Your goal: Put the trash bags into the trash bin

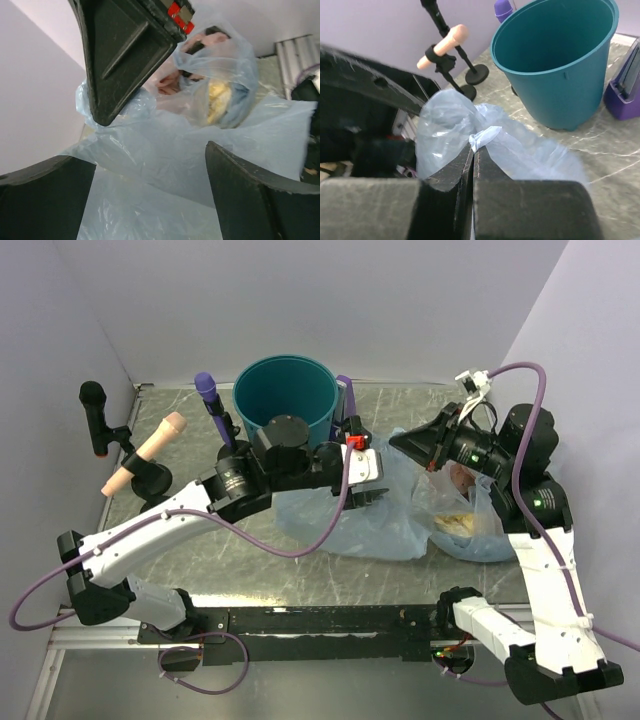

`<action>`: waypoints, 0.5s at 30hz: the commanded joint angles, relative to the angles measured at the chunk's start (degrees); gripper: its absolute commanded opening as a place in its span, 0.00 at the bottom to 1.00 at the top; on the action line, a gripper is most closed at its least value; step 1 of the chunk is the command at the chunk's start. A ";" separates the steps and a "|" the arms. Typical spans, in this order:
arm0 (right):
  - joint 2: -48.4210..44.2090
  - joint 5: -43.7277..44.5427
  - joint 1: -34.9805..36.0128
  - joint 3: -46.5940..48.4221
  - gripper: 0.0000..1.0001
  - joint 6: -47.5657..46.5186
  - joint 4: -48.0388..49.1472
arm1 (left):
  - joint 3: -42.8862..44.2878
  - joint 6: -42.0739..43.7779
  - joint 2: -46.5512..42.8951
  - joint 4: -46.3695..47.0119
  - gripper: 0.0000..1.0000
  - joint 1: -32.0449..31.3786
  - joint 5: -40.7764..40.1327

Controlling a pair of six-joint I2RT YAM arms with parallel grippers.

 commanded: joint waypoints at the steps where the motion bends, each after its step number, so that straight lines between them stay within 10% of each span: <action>1: 0.01 -2.65 -1.54 2.20 0.00 8.12 5.00 | -2.41 -1.70 0.19 10.90 0.92 -0.64 -7.26; 15: 0.53 -5.29 -3.21 0.26 0.00 14.10 7.55 | -2.42 -7.22 5.55 21.72 0.94 -0.73 -10.37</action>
